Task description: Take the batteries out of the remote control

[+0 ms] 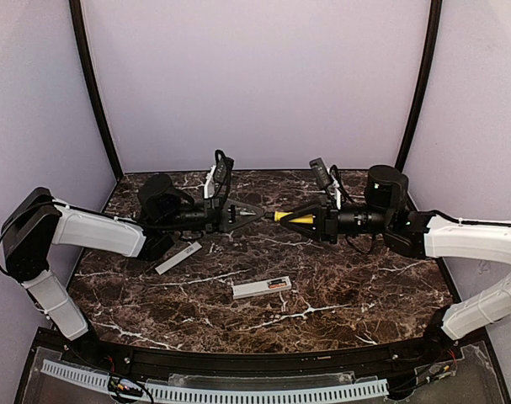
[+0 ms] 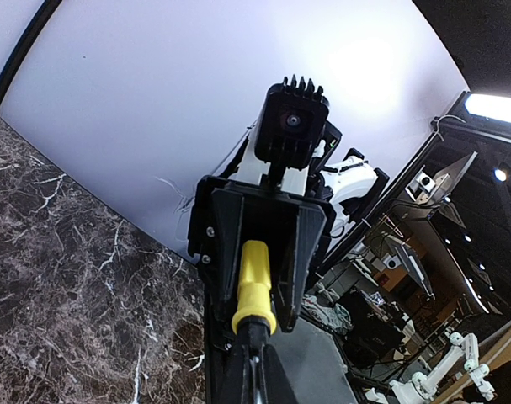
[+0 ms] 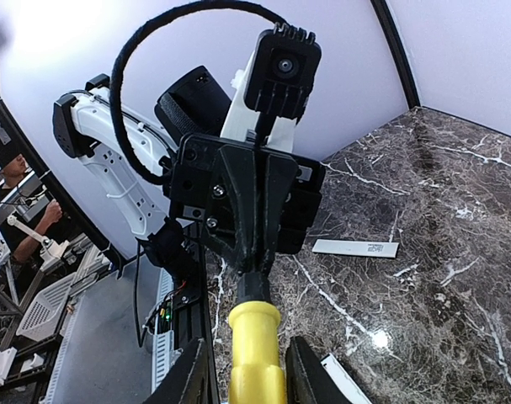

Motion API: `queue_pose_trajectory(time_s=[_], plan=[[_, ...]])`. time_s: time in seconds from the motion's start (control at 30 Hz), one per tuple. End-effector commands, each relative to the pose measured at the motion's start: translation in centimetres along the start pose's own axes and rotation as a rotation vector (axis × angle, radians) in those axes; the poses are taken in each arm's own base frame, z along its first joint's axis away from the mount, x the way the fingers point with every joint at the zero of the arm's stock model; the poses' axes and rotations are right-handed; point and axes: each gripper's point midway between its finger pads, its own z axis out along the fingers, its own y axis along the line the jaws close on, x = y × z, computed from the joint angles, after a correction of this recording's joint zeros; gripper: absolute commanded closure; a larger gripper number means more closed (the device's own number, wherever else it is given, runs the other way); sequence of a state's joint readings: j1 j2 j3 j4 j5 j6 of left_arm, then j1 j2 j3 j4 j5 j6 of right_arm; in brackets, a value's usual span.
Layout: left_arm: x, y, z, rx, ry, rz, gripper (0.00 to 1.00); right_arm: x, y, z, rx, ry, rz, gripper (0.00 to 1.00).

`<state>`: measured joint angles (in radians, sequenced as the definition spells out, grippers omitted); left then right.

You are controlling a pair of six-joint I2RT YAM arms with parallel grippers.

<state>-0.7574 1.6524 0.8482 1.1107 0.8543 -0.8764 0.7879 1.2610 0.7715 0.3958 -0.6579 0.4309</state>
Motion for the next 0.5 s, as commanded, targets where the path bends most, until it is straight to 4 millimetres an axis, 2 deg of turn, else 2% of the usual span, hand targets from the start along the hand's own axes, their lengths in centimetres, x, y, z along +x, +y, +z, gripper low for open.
queue_pose_trajectory(time_s=[0.0,0.27,0.33,0.4,0.47], plan=[[-0.34,-1.01,0.15,0.031,-0.001,0.035,1.00,-0.87,0.66,0.22,-0.022,-0.019,-0.021,0.70],[-0.05,-0.85,0.08,0.030,0.003,0.026,1.00,-0.76,0.62,0.23,-0.023,-0.019,-0.018,0.83],[0.08,-0.84,0.06,0.031,0.007,0.025,1.00,-0.73,0.59,0.24,-0.023,-0.018,-0.019,0.88],[0.19,-0.80,0.04,0.030,0.011,0.024,1.00,-0.55,0.59,0.23,-0.023,-0.011,-0.013,0.98],[0.36,-0.78,0.05,0.031,0.019,0.023,0.99,-0.27,0.49,0.22,-0.019,0.000,-0.006,1.00]])
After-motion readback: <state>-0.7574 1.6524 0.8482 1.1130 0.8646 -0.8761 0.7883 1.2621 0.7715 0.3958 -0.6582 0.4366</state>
